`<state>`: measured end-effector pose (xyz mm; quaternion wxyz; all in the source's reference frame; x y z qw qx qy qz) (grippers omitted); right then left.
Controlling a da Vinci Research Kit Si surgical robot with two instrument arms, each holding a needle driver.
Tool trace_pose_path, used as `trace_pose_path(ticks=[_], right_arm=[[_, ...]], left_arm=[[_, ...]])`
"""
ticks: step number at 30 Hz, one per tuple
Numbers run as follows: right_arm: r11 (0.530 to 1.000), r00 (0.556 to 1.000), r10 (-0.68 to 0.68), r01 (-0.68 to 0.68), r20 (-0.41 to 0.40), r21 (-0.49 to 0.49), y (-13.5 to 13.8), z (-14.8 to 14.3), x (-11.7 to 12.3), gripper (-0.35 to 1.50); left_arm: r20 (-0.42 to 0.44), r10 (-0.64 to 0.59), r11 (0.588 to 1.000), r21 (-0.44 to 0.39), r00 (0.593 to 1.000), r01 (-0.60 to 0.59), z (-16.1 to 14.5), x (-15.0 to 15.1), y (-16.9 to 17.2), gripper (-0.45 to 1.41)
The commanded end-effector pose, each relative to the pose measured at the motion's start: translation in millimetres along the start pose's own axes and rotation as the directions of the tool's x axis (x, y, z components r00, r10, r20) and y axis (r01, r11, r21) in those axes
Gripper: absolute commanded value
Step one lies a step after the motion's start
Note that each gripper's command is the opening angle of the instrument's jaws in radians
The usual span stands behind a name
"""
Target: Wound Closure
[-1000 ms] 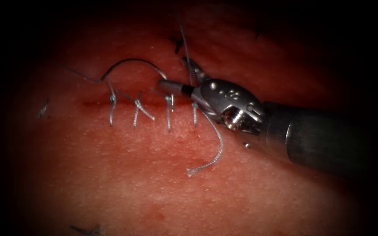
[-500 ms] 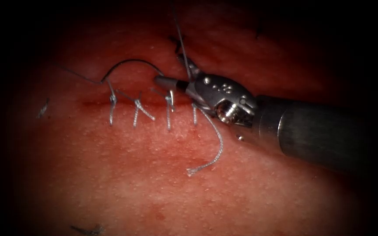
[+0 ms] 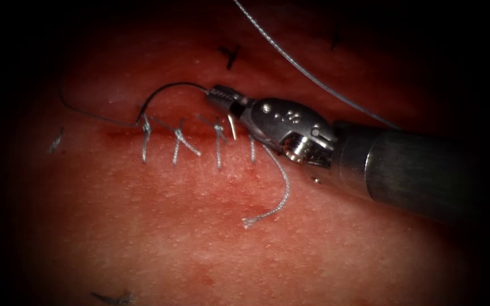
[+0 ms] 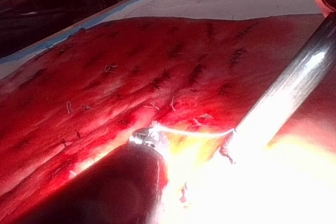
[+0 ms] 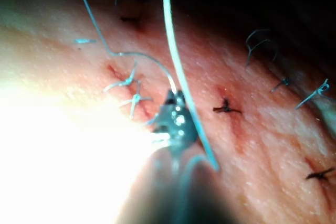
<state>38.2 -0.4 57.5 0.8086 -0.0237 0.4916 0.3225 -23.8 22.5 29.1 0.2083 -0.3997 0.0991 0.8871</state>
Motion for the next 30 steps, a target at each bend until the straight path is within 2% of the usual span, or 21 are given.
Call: trace_pose_path(ticks=[1, 2, 4, 9, 11, 12, 18, 20, 24, 30], right_arm=[[1.000, 1.000, 0.003, -0.003, -0.012, -0.001, 0.5, 0.5, 0.7, 0.98], [1.000, 1.000, 0.006, -0.005, -0.014, 0.008, 1.0, -0.3, 0.9, 1.33], [1.000, 1.000, 0.003, -0.002, -0.031, 0.018, 1.1, -1.8, 0.6, 1.38], [1.000, 1.000, -0.001, 0.001, -0.023, 0.008, 1.9, -6.6, -0.4, 1.38], [1.000, 1.000, 0.005, -0.005, -0.031, -0.015, 3.6, -9.0, -0.7, 1.38], [1.000, 1.000, 0.005, -0.005, -0.031, -0.015, 3.6, -9.0, -0.7, 1.38], [0.999, 1.000, -0.003, 0.003, -0.008, -0.049, 6.2, -13.2, -2.4, 1.40], [0.998, 1.000, -0.009, 0.009, 0.003, -0.065, 6.6, -14.4, -3.2, 1.40], [0.994, 1.000, -0.019, 0.021, 0.016, -0.103, 6.6, -15.6, -4.7, 1.40], [0.994, 1.000, -0.024, 0.025, 0.016, -0.106, 6.4, -15.5, -5.7, 1.40]], left_arm=[[-0.007, 0.001, 1.000, 0.004, 1.000, -0.001, 0.8, 0.5, -0.5, -0.45], [-0.015, 0.001, 1.000, 0.011, 1.000, -0.001, 0.6, 0.2, -0.7, -0.45], [-0.024, 0.003, 1.000, 0.011, 1.000, -0.003, 0.4, -0.2, -0.8, -0.45], [0.000, 0.008, 0.999, 0.035, 1.000, -0.008, -0.1, -2.0, -2.2, -0.45], [0.002, 0.010, 0.999, 0.039, 1.000, -0.010, 0.6, -3.1, -3.3, -0.45], [0.002, 0.010, 0.999, 0.039, 1.000, -0.010, 0.6, -3.1, -3.3, -0.45], [0.036, 0.026, 0.995, 0.096, 0.999, -0.030, 1.0, -7.0, -6.9, -0.45], [0.067, 0.078, 0.986, 0.139, 0.995, -0.087, 0.9, -8.4, -8.5, -0.45], [0.107, 0.108, 0.973, 0.192, 0.988, -0.128, 0.6, -10.6, -10.6, -0.45], [0.108, 0.111, 0.969, 0.208, 0.988, -0.132, 0.7, -11.3, -11.3, -0.45]])
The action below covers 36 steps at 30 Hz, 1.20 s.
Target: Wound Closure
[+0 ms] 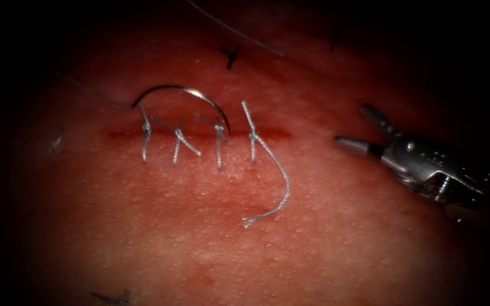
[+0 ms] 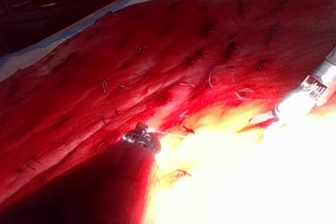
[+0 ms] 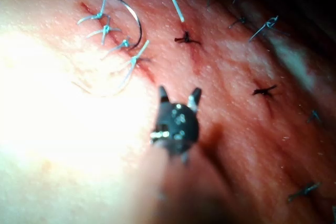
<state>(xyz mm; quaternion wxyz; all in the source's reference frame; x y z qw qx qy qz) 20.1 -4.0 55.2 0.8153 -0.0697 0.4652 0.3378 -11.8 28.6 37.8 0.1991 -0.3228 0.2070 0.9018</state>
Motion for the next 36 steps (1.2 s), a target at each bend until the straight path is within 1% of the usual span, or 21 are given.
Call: trace_pose_path(ticks=[1, 2, 3, 4, 5, 7, 9, 10, 11, 13, 18, 19, 20, 21, 22, 23, 25, 26, 30, 32, 36], right_arm=[[1.000, 1.000, 0.000, 0.000, -0.007, -0.001, -0.3, 1.1, -0.3, 1.41], [1.000, 1.000, 0.004, -0.004, -0.006, 0.001, -0.4, 1.1, -0.5, 1.41], [1.000, 1.000, 0.005, -0.005, -0.005, 0.005, -0.7, 1.1, -1.0, 1.41], [1.000, 1.000, 0.008, -0.008, -0.004, 0.006, -0.9, 1.1, -1.2, 1.41], [1.000, 1.000, 0.009, -0.009, -0.003, 0.007, -1.2, 0.9, -1.8, 1.41], [1.000, 1.000, 0.012, -0.012, -0.002, 0.008, -1.4, 0.9, -2.0, 1.41], [1.000, 1.000, 0.017, -0.017, -0.002, 0.009, -2.0, 0.6, -2.7, 1.41], [1.000, 1.000, 0.017, -0.017, -0.002, 0.009, -2.0, 0.6, -2.7, 1.41], [1.000, 1.000, 0.025, -0.025, -0.006, 0.009, -2.5, 0.5, -3.2, 1.41], [1.000, 1.000, 0.023, -0.023, -0.007, 0.008, -2.6, 0.5, -3.3, 1.41], [0.999, 0.999, 0.032, -0.032, -0.014, 0.013, -3.6, 0.1, -4.3, 1.43], [0.999, 0.999, 0.034, -0.034, -0.016, 0.019, -3.9, 0.0, -4.6, 1.43], [0.999, 0.999, 0.034, -0.034, -0.016, 0.019, -3.9, 0.0, -4.6, 1.43], [0.999, 0.999, 0.032, -0.032, -0.016, 0.022, -4.1, 0.0, -4.8, 1.43], [0.999, 0.999, 0.034, -0.033, -0.018, 0.028, -4.5, -0.2, -5.2, 1.43], [0.999, 0.999, 0.034, -0.033, -0.018, 0.028, -4.5, -0.2, -5.2, 1.43], [0.999, 0.999, 0.036, -0.036, -0.020, 0.031, -4.9, -0.2, -5.5, 1.43], [0.999, 0.999, 0.036, -0.036, -0.020, 0.031, -4.9, -0.2, -5.5, 1.43], [0.999, 0.999, 0.038, -0.037, -0.019, 0.038, -5.3, -0.4, -5.9, 1.43], [0.999, 0.999, 0.036, -0.035, -0.018, 0.039, -5.5, -0.4, -6.0, 1.43], [0.999, 0.999, 0.036, -0.035, -0.018, 0.039, -5.6, -0.5, -6.0, 1.43]], left_arm=[[-0.005, 0.005, 1.000, 0.003, 1.000, -0.005, 0.9, 0.5, -0.2, -0.16], [-0.003, -0.043, 0.999, 0.013, 0.999, 0.043, 0.9, 0.5, 0.1, 0.29], [-0.005, -0.107, 0.994, 0.028, 0.994, 0.107, 0.7, 0.5, 0.9, 0.86], [-0.005, -0.128, 0.991, 0.032, 0.992, 0.128, 0.6, 0.5, 1.4, 0.96], [-0.029, -0.158, 0.987, -0.007, 0.987, 0.158, 0.2, 0.6, 2.8, 1.06], [-0.037, -0.165, 0.986, -0.033, 0.986, 0.164, 0.0, 0.6, 3.5, 1.09], [-0.054, -0.184, 0.978, -0.113, 0.981, 0.177, -1.1, 0.5, 6.3, 1.13], [-0.054, -0.184, 0.978, -0.113, 0.981, 0.177, -1.1, 0.5, 6.3, 1.13], [-0.055, -0.182, 0.971, -0.167, 0.982, 0.171, -2.1, 0.3, 8.6, 1.18], [-0.052, -0.180, 0.967, -0.194, 0.982, 0.167, -2.7, 0.2, 9.7, 1.18], [-0.031, -0.139, 0.928, -0.353, 0.990, 0.119, -6.9, -1.1, 17.3, 1.18], [-0.038, -0.115, 0.914, -0.396, 0.993, 0.090, -8.5, -1.6, 19.9, 1.16], [-0.038, -0.115, 0.914, -0.396, 0.993, 0.090, -8.5, -1.6, 19.9, 1.16], [-0.049, -0.105, 0.905, -0.419, 0.993, 0.075, -9.5, -1.9, 21.3, 1.16], [-0.033, -0.080, 0.882, -0.468, 0.996, 0.055, -12.4, -2.7, 24.8, 1.16], [-0.033, -0.080, 0.882, -0.468, 0.996, 0.055, -12.4, -2.7, 24.8, 1.16], [-0.024, -0.076, 0.872, -0.487, 0.997, 0.054, -14.6, -3.2, 26.8, 1.16], [-0.024, -0.076, 0.872, -0.487, 0.997, 0.054, -14.6, -3.2, 26.8, 1.16], [-0.034, -0.064, 0.863, -0.503, 0.997, 0.038, -17.5, -4.0, 28.6, 1.16], [-0.005, -0.029, 0.858, -0.514, 1.000, 0.023, -20.1, -5.6, 29.4, 1.16], [0.017, -0.021, 0.862, -0.507, 1.000, 0.027, -22.1, -7.6, 29.3, 1.16]])
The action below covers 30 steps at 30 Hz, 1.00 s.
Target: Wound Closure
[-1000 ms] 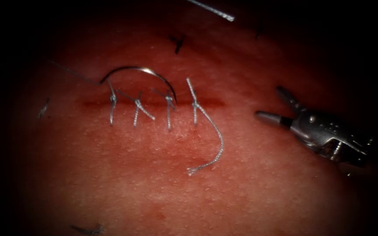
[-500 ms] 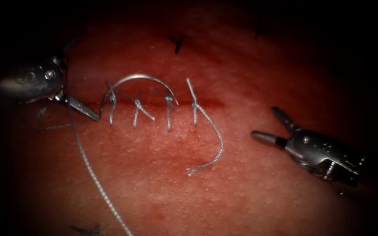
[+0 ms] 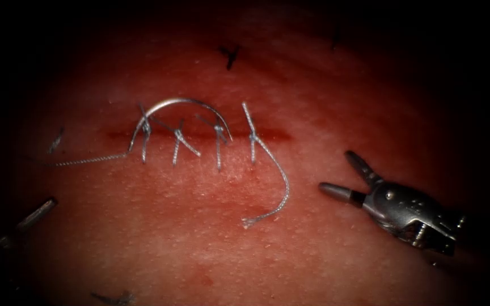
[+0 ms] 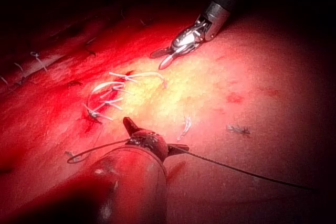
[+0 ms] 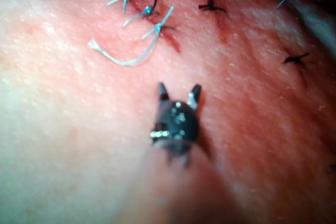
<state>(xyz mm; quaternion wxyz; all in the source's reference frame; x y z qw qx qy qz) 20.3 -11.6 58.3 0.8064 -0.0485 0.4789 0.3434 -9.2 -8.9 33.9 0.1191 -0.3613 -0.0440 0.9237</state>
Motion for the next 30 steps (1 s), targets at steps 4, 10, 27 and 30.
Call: trace_pose_path(ticks=[4, 10, 27, 30], right_arm=[[1.000, 1.000, -0.001, 0.001, -0.003, 0.001, -0.3, 0.8, 0.1, 1.43], [1.000, 1.000, -0.001, 0.001, -0.003, 0.001, -0.3, 0.8, 0.1, 1.43], [1.000, 1.000, 0.006, -0.006, -0.002, 0.002, -0.4, 0.6, 0.2, 1.40], [1.000, 1.000, 0.006, -0.006, -0.002, 0.002, -0.4, 0.6, 0.2, 1.40]], left_arm=[[0.069, -0.036, 0.998, 0.055, 0.997, 0.032, -2.4, -2.8, -0.5, 1.16], [0.200, -0.057, 0.983, 0.180, 0.978, 0.021, -8.4, -5.2, -2.1, 1.16], [-0.118, 0.037, 0.937, 0.349, 0.992, 0.006, -6.7, 17.4, -6.2, 1.01], [-0.172, 0.032, 0.937, 0.348, 0.985, 0.030, -1.0, 19.3, -5.7, 0.99]])
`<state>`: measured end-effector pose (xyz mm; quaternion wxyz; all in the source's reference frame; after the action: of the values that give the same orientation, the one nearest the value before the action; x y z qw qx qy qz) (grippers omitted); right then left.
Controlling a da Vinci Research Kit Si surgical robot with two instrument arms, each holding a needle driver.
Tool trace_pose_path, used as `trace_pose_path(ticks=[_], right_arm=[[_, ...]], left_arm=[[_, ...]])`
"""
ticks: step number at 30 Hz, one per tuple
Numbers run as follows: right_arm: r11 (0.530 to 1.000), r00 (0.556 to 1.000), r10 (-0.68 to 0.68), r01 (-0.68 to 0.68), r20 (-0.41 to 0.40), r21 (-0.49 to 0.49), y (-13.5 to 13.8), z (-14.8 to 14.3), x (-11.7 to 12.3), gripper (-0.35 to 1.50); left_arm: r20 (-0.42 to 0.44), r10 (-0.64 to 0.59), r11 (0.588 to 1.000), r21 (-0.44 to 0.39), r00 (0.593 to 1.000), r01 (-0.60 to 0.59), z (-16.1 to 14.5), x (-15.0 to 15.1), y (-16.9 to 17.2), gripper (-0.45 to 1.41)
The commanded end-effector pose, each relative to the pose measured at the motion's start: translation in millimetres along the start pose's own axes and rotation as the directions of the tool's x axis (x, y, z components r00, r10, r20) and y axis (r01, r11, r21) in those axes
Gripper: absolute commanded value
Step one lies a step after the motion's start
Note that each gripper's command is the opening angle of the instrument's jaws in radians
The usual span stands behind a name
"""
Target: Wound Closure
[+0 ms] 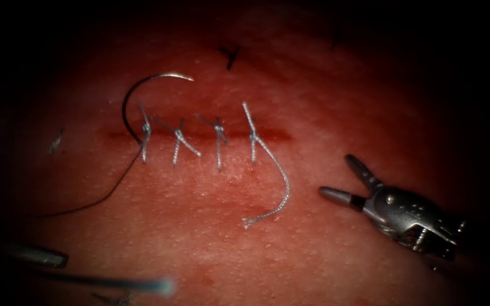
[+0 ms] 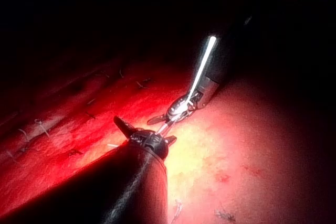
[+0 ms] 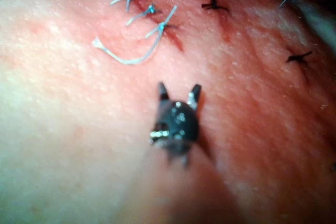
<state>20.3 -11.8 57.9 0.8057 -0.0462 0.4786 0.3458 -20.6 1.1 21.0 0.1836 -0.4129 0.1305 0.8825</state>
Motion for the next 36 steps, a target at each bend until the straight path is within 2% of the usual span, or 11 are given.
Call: trace_pose_path(ticks=[1, 2, 9, 11, 16, 22, 25, 29, 30, 32, 36], right_arm=[[1.000, 1.000, -0.001, 0.001, -0.003, 0.001, -0.2, 0.9, 0.0, 1.40], [1.000, 1.000, -0.001, 0.001, -0.003, 0.001, -0.2, 0.9, 0.0, 1.40], [1.000, 1.000, -0.001, 0.001, -0.005, 0.002, -0.3, 1.1, 0.1, 1.40], [1.000, 1.000, 0.000, 0.000, -0.004, 0.000, -0.5, 1.2, 0.1, 1.40], [1.000, 1.000, 0.002, -0.002, -0.008, 0.028, -1.5, 0.1, 1.0, 1.36], [1.000, 1.000, 0.012, -0.012, 0.000, 0.028, -2.4, -0.7, 3.1, 1.35], [1.000, 1.000, -0.003, 0.003, 0.001, 0.025, -3.0, -0.5, 3.6, 1.35], [1.000, 1.000, -0.004, 0.004, -0.004, 0.025, -3.0, -0.3, 3.3, 1.35], [1.000, 1.000, -0.010, 0.010, -0.005, 0.024, -3.0, -0.4, 3.3, 1.35], [1.000, 1.000, -0.011, 0.011, -0.005, 0.025, -2.9, -0.4, 3.3, 1.35], [1.000, 1.000, -0.016, 0.016, -0.005, 0.024, -3.0, -0.4, 3.3, 1.35]], left_arm=[[-0.011, -0.018, 1.000, 0.004, 1.000, 0.018, 1.9, 0.0, 0.5, 0.99], [-0.042, -0.074, 0.997, 0.003, 0.996, 0.074, 5.0, -0.9, 2.0, 0.98], [-0.075, -0.130, 0.991, -0.024, 0.989, 0.128, 10.1, -3.3, 4.6, 0.94], [-0.058, -0.140, 0.989, -0.049, 0.988, 0.137, 12.3, -5.2, 5.4, 0.93], [-0.033, -0.156, 0.984, -0.087, 0.987, 0.153, 14.8, -8.1, 5.4, 0.89], [-0.035, -0.217, 0.973, -0.093, 0.975, 0.213, 16.9, -9.4, 4.0, 0.88], [-0.028, -0.215, 0.973, -0.087, 0.976, 0.212, 18.5, -10.4, 5.1, 0.86], [0.048, -0.243, 0.961, -0.128, 0.969, 0.247, 19.5, -11.7, 7.6, 0.79], [0.073, -0.250, 0.956, -0.141, 0.965, 0.258, 19.6, -12.0, 8.1, 0.74], [0.193, -0.273, 0.931, -0.192, 0.942, 0.309, 19.8, -13.2, 10.3, 0.61], [0.253, -0.296, 0.915, -0.204, 0.921, 0.349, 20.5, -14.1, 11.0, 0.41]])
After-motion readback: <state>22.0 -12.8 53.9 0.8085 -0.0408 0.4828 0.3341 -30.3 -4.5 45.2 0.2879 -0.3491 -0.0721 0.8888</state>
